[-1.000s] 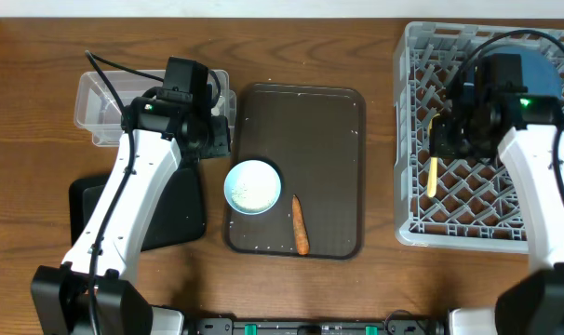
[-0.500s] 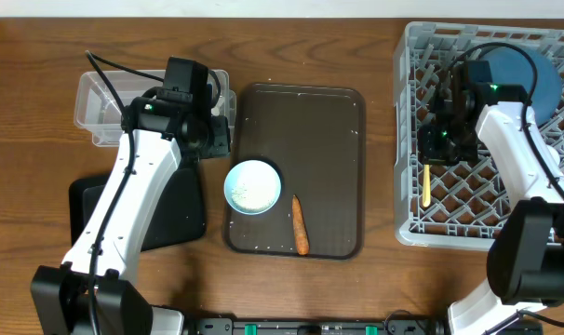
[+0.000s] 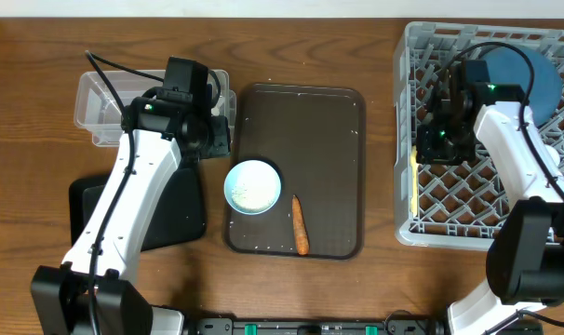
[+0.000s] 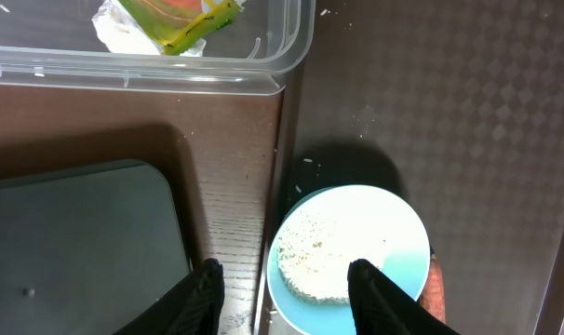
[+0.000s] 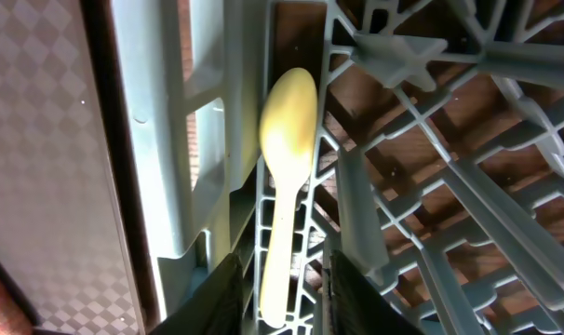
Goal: Sort waste into correct bins and load items into the dishwasher rack
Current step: 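Reach the left gripper to the white bowl and grasp its rim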
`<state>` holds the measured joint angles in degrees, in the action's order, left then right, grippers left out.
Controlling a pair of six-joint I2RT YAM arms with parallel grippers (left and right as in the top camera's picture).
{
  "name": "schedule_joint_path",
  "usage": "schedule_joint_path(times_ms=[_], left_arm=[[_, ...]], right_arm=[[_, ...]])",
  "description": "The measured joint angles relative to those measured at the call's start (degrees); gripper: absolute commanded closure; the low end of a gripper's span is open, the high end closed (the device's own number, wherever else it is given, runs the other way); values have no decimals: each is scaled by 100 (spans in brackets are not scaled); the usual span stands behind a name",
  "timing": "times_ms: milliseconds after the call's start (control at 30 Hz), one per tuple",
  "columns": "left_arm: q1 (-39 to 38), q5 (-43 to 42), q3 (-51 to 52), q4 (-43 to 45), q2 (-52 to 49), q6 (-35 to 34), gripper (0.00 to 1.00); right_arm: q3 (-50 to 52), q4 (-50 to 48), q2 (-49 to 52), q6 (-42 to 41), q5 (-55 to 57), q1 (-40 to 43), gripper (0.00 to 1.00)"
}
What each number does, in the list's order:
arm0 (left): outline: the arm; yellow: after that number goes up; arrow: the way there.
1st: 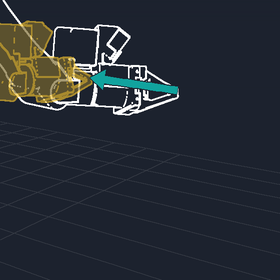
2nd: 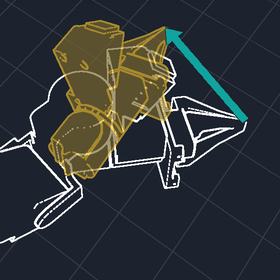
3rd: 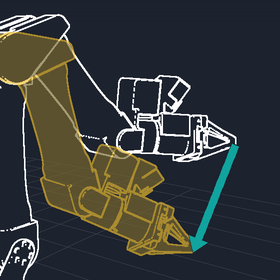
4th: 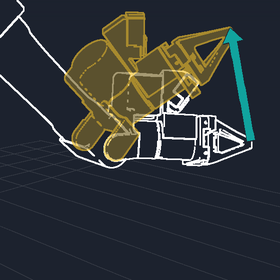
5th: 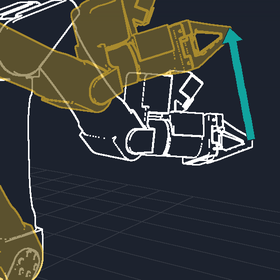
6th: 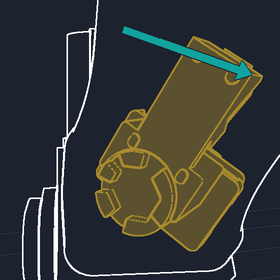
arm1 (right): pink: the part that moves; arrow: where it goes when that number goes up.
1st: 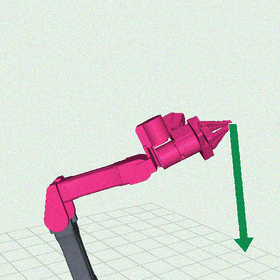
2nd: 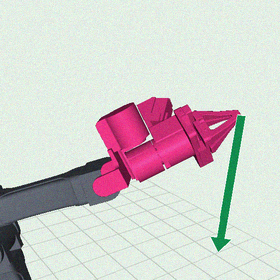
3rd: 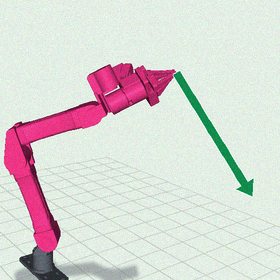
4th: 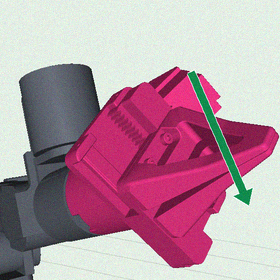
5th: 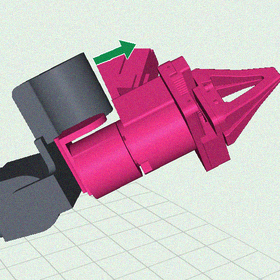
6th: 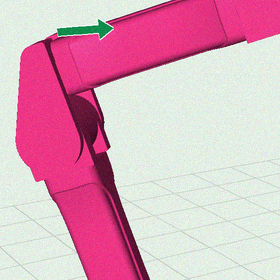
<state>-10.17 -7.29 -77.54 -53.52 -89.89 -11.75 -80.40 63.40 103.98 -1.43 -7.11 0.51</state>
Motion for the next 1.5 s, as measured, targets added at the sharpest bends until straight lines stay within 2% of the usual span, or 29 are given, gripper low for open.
schedule_joint_path(times_ms=[267, 300, 367, 467, 500, 667, 867, 1033, 1500], left_arm=[[-2, 0, 0, 0, 0, 0, 54], [-9, 0, 0, 0, 0, 0, 54], [-39, 0, 0, 4, 0, 0, 53], [-177, 7, 0, 59, 0, 2, 53], [-254, 13, 0, 96, -2, 0, 54], [-780, 20, 0, 302, -160, 0, 54], [-1440, 17, 0, 389, -721, -46, 53], [-1895, 13, 0, 428, -1241, -354, 53], [-2262, 24, 2, 605, -2173, -780, 54]], right_arm=[[0, 4, -39, 2, -70, 0, 62], [0, 2, -92, 0, -81, 0, 57], [-2, -31, -262, 0, -105, 0, 39], [-24, -197, -647, 13, -26, 2, 24], [-35, -260, -815, 31, -26, 2, 22], [-146, -378, -1263, 46, -72, 2, 21], [-151, -361, -1252, 46, -146, 2, 21], [-151, -361, -1252, 46, -170, 2, 21], [-151, -337, -1252, 44, -192, 2, 22]])
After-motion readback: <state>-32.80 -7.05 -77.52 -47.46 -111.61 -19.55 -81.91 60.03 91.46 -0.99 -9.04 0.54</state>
